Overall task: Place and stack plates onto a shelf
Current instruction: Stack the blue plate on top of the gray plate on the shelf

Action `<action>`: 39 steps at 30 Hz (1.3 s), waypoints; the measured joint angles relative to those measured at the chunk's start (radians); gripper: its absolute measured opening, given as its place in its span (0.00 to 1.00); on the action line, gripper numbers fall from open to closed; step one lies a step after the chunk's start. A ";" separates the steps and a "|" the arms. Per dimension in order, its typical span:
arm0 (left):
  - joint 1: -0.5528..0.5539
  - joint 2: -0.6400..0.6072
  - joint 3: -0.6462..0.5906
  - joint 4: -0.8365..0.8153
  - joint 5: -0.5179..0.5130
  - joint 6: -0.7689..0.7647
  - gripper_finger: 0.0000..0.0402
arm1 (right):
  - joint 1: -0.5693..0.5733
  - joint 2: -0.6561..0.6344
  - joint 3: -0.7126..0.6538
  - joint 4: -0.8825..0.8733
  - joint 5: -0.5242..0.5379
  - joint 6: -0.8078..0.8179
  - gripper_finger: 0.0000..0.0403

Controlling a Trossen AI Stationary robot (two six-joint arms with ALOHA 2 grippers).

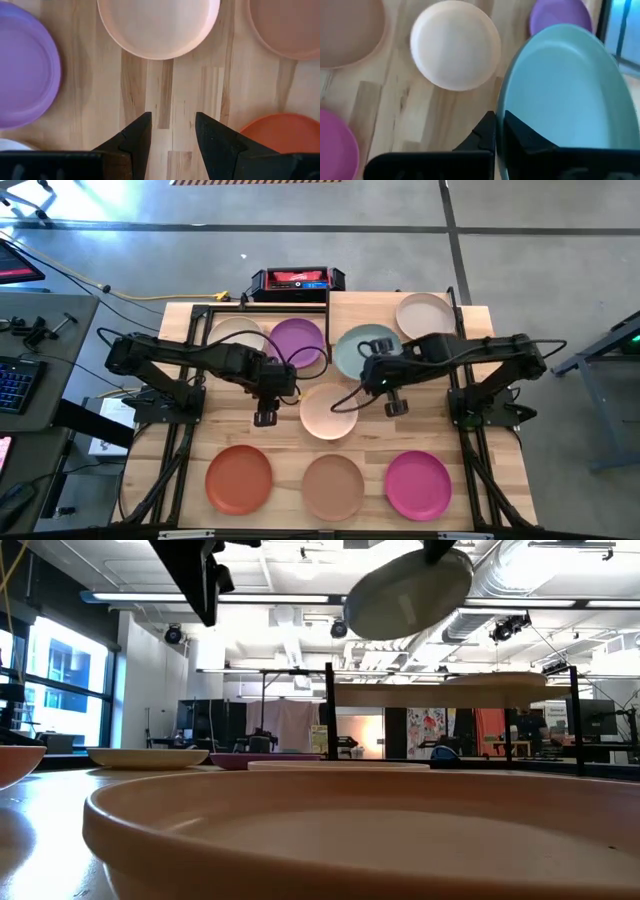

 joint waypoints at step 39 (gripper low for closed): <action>0.000 0.000 -0.001 -0.008 -0.002 -0.015 0.35 | -0.243 -0.629 -0.832 0.429 0.377 0.220 0.00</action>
